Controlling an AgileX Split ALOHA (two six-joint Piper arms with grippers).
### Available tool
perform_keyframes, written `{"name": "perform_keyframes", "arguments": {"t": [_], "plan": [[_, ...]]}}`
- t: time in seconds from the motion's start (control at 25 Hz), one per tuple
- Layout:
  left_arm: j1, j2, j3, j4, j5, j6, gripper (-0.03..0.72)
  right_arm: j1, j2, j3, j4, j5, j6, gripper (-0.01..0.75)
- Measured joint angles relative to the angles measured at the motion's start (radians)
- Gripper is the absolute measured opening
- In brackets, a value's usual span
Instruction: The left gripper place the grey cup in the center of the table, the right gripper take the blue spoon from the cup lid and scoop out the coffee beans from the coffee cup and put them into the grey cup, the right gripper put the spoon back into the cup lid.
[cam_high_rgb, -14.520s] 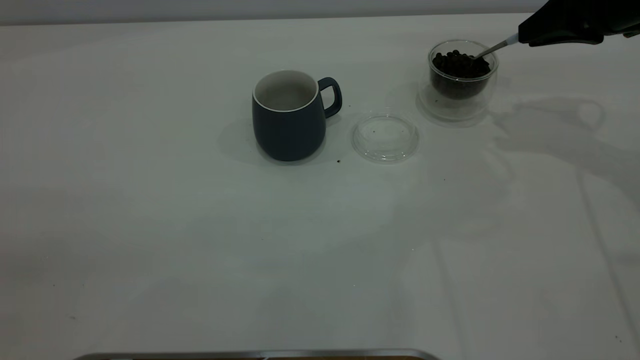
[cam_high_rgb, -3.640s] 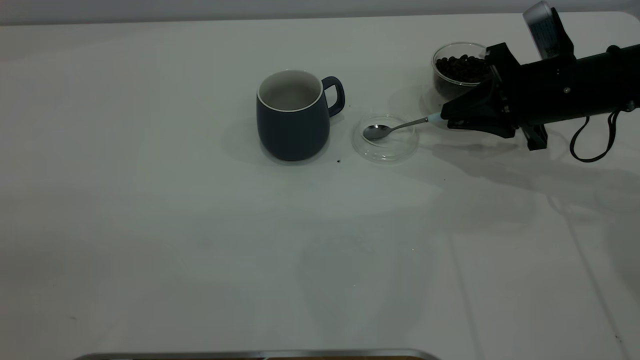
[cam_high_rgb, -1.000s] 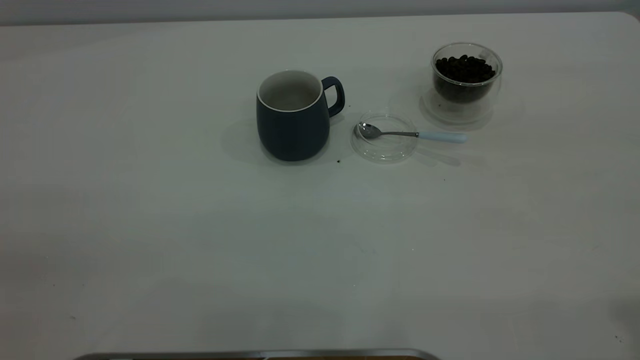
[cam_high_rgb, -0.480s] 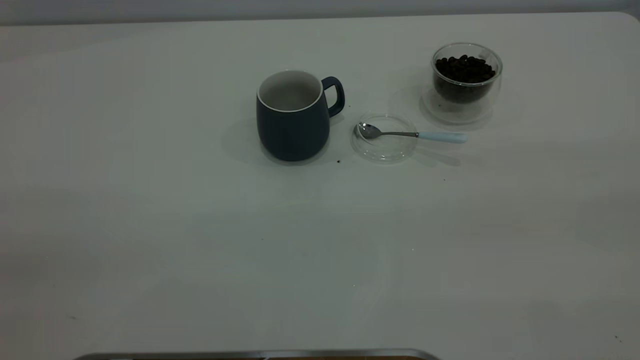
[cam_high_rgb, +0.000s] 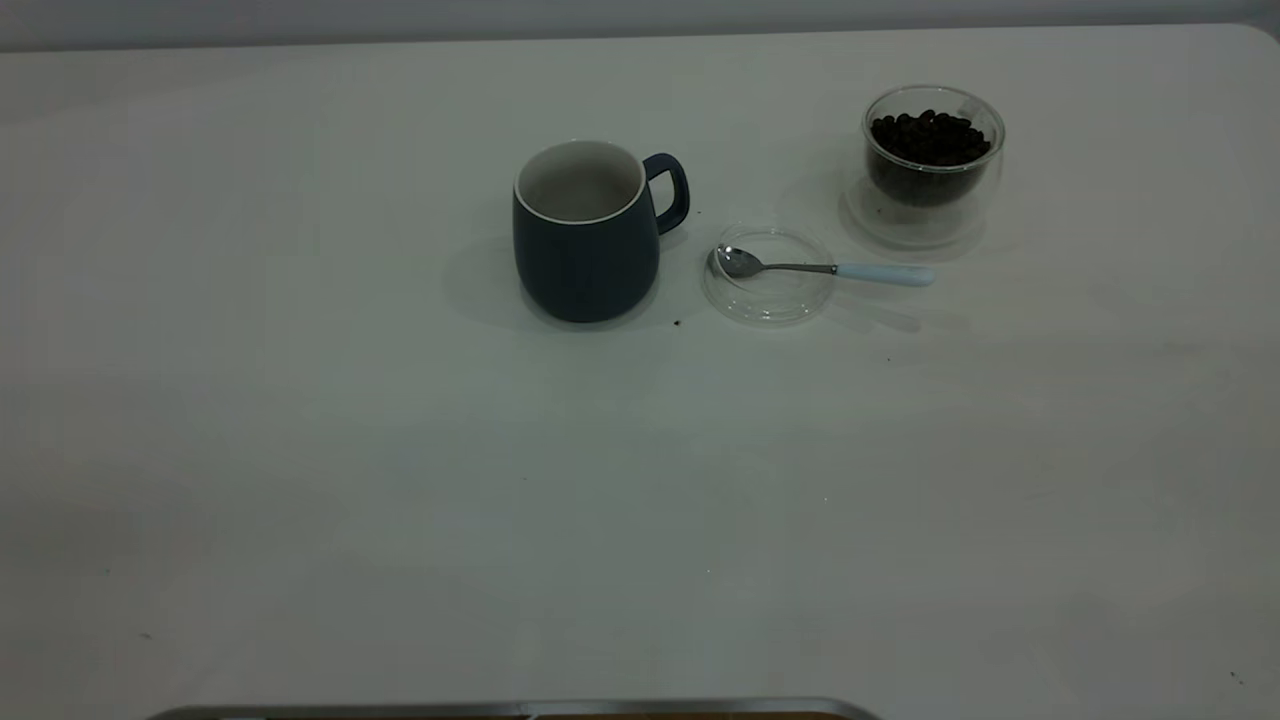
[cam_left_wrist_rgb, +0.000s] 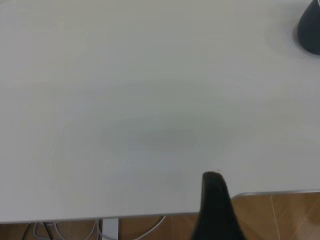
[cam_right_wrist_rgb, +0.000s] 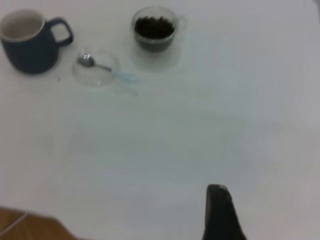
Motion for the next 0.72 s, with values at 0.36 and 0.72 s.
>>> {"name": "perform_keyframes", "arguments": {"t": [0.36,0.72], "plan": [[0.000,0.000,0.000,0.000,0.000,0.000,0.592,0.000,-0.007,0.000,-0.017,-0.002,0.027,0.443],[0.000,0.000,0.000,0.000,0.000,0.000,0.592,0.000,-0.007,0.000,-0.018,-0.002,0.027,0.382]]}}
